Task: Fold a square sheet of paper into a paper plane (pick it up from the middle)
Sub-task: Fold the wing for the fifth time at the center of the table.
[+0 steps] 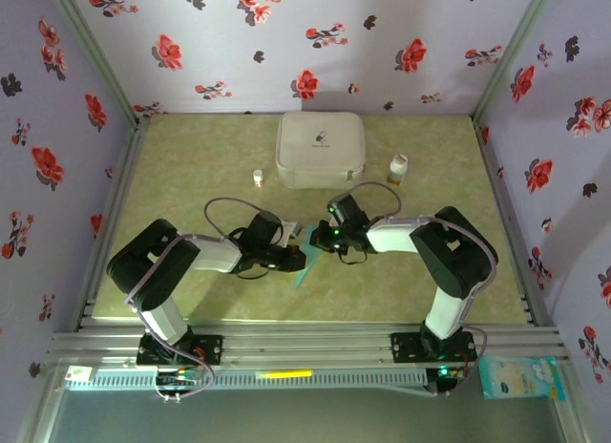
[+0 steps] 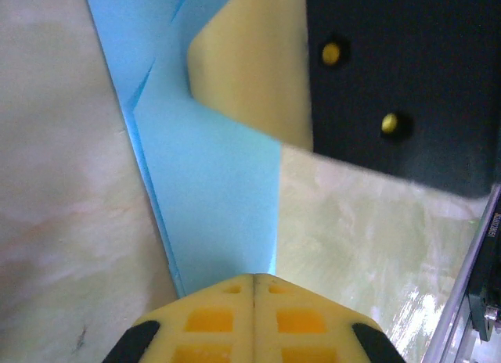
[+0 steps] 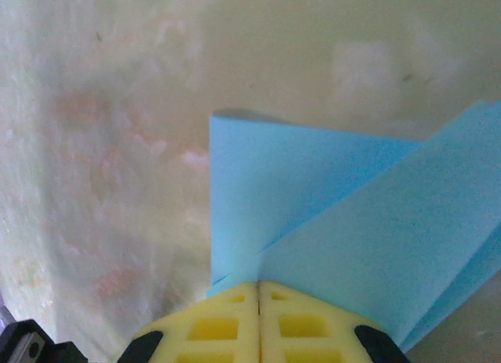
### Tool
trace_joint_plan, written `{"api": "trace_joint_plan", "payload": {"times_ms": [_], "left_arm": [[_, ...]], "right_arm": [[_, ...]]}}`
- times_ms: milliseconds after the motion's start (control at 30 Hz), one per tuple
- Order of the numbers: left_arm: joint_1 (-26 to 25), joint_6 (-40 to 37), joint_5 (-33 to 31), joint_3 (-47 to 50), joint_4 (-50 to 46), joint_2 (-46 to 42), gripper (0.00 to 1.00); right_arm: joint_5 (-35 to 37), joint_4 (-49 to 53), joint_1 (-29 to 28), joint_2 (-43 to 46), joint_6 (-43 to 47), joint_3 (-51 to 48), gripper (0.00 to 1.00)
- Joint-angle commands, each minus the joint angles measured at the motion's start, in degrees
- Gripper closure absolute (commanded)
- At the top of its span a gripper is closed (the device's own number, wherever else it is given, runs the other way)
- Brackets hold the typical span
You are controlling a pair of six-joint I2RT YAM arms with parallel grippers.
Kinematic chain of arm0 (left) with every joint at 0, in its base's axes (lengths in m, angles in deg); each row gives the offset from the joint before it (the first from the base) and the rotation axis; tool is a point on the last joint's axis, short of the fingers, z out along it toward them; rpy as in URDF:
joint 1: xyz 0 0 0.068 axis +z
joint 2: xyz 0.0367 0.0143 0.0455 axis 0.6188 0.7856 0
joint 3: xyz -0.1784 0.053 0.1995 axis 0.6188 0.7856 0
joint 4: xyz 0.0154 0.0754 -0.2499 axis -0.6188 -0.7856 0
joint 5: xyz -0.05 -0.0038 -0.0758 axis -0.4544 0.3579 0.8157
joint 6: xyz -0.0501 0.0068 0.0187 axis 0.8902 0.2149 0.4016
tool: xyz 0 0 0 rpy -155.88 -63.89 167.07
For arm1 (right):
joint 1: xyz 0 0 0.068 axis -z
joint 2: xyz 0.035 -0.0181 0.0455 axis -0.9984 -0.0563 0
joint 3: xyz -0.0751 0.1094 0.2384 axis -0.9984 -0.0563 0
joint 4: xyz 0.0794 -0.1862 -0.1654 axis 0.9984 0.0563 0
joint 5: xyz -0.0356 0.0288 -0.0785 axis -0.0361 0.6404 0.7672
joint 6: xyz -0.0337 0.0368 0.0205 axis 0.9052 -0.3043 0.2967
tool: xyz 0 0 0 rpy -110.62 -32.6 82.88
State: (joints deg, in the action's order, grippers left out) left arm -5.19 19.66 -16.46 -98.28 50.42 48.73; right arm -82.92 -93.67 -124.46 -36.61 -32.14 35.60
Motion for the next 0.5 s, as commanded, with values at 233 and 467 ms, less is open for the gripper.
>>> {"api": "trace_joint_plan", "payload": {"times_ms": [233,467], "left_arm": [[-0.28,-0.6,-0.78,3.58,-13.26,4.42,1.0],[-0.27,-0.09,-0.78,4.33,-12.4,3.98,1.0]], "right_arm": [[5.93,-2.1,6.51,-1.05,-3.21,-2.14,0.93],[7.57,-6.69,9.73,-1.12,-6.06,-4.09,0.93]]}}
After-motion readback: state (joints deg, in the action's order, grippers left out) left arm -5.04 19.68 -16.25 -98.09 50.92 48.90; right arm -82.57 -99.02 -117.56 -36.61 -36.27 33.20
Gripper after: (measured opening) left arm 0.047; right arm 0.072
